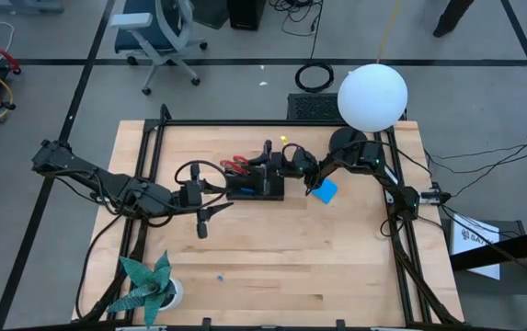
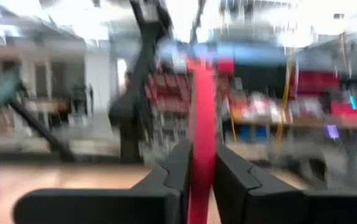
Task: Pick and place office supplies into organizer
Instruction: Put the red scissors into the desk organizer, then put the blue binder clip into the desk organizer
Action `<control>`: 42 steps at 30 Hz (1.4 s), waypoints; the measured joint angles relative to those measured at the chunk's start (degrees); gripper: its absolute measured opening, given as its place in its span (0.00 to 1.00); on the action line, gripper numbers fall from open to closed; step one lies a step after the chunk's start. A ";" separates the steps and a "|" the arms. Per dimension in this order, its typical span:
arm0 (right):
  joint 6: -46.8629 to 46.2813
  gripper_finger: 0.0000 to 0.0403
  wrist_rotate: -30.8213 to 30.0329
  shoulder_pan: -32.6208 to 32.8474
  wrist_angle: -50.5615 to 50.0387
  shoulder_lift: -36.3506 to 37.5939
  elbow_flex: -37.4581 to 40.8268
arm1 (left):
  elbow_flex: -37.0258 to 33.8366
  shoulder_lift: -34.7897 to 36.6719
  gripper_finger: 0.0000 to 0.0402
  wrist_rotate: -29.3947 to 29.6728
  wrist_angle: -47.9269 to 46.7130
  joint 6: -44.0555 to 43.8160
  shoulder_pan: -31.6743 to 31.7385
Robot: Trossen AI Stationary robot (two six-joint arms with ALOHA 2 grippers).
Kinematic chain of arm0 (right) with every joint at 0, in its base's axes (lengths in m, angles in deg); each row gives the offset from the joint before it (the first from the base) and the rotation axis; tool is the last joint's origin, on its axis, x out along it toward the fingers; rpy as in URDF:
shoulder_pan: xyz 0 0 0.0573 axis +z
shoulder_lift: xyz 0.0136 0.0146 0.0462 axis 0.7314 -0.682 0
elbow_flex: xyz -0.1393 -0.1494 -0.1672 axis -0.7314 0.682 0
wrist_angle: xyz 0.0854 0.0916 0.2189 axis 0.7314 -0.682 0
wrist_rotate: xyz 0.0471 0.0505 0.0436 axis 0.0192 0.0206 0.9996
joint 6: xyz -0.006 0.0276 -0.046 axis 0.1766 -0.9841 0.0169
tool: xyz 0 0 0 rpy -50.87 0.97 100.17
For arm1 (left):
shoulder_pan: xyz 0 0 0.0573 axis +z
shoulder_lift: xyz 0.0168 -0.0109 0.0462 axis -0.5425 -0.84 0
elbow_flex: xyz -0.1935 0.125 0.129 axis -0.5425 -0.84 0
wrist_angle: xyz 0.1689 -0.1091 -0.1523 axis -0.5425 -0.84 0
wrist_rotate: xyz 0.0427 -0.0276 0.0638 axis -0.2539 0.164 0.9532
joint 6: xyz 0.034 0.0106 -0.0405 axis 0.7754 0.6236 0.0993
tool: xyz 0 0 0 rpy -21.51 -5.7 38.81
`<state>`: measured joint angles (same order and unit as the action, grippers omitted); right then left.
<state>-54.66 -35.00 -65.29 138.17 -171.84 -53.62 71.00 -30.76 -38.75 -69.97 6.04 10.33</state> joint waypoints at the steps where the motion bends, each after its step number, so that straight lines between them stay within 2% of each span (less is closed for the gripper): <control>1: -0.05 0.14 -0.07 -0.01 -0.33 -0.25 0.28 | 0.00 0.00 0.40 -0.27 -0.01 0.00 0.00; 6: 0.13 0.20 -0.16 -0.02 -0.13 -0.33 0.40 | 0.00 0.00 0.40 -0.52 0.06 -0.09 -0.02; 14: 1.63 0.20 -0.05 -0.02 -0.39 0.74 0.40 | 0.00 0.00 0.40 -0.55 0.04 -0.02 -0.09; 23: 0.87 0.24 0.24 1.02 -1.57 8.36 2.11 | 0.00 0.00 0.40 -0.55 -0.04 -0.02 -0.09; 33: 12.34 0.22 1.57 3.91 -18.26 24.23 7.35 | 0.00 0.00 0.40 -1.68 -0.12 -0.04 -0.11; 42: 18.36 0.22 1.37 5.77 -41.74 38.41 7.59 | 0.00 0.00 0.40 -12.66 -3.31 -0.33 -1.21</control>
<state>-36.30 -33.63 -59.51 96.43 -133.43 -46.03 71.00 -30.76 -51.41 -73.28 5.70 9.13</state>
